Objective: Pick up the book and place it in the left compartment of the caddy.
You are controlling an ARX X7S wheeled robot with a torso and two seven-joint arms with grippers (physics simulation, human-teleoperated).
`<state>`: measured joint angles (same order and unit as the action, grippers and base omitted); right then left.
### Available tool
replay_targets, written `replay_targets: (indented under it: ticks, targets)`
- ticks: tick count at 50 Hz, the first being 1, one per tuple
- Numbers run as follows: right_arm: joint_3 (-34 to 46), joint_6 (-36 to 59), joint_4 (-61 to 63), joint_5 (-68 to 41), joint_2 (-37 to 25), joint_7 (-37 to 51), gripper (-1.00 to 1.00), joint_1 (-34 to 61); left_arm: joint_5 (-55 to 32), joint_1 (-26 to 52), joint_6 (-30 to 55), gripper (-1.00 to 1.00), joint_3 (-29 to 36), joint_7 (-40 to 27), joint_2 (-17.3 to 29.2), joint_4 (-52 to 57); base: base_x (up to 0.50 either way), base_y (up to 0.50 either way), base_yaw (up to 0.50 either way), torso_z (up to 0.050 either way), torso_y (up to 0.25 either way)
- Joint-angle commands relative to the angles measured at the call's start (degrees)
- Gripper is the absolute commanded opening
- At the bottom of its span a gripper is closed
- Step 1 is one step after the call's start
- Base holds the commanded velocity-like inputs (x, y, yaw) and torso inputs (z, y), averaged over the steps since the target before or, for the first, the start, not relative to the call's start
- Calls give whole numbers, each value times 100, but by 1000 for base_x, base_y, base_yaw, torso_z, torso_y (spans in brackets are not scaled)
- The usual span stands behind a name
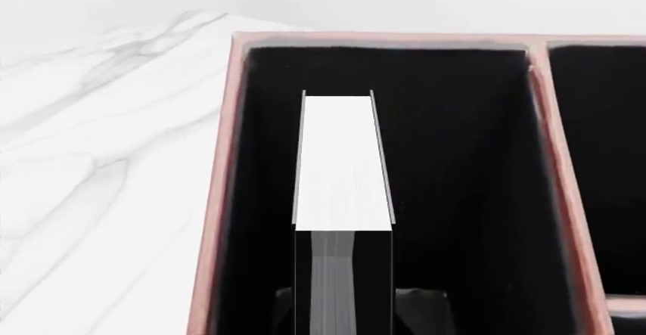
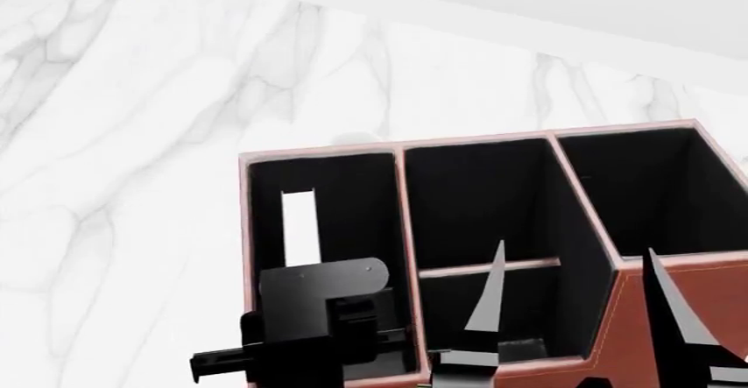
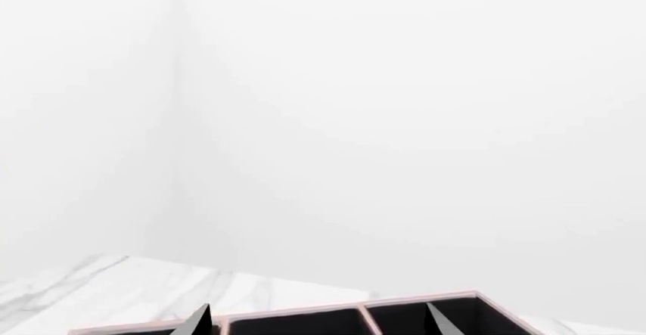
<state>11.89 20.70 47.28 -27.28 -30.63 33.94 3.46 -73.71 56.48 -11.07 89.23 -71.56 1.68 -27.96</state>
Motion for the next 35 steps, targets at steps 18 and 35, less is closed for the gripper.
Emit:
replay_targets:
  ticks: [18, 35]
  targets:
    - [-141, -102, -120, 17, 66, -98, 100, 22, 18, 186, -400, -100, -3, 167, -167, -402, 0, 0, 0, 1, 1]
    - [-177, -109, -85, -32, 34, -66, 100, 18, -204, 206, -316, 100, 2, 388, -167, -483, 0, 0, 0, 0, 1]
